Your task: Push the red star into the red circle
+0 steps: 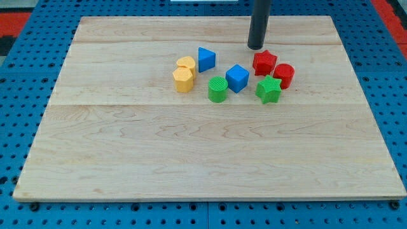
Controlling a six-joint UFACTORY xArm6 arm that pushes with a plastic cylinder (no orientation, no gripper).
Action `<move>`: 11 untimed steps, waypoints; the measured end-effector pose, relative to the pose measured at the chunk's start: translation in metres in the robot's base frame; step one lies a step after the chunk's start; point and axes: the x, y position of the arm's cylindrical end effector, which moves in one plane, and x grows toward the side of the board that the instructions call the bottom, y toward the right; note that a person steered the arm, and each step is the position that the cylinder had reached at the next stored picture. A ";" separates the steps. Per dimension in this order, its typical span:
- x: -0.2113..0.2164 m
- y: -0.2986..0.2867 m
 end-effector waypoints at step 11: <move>0.130 0.030</move>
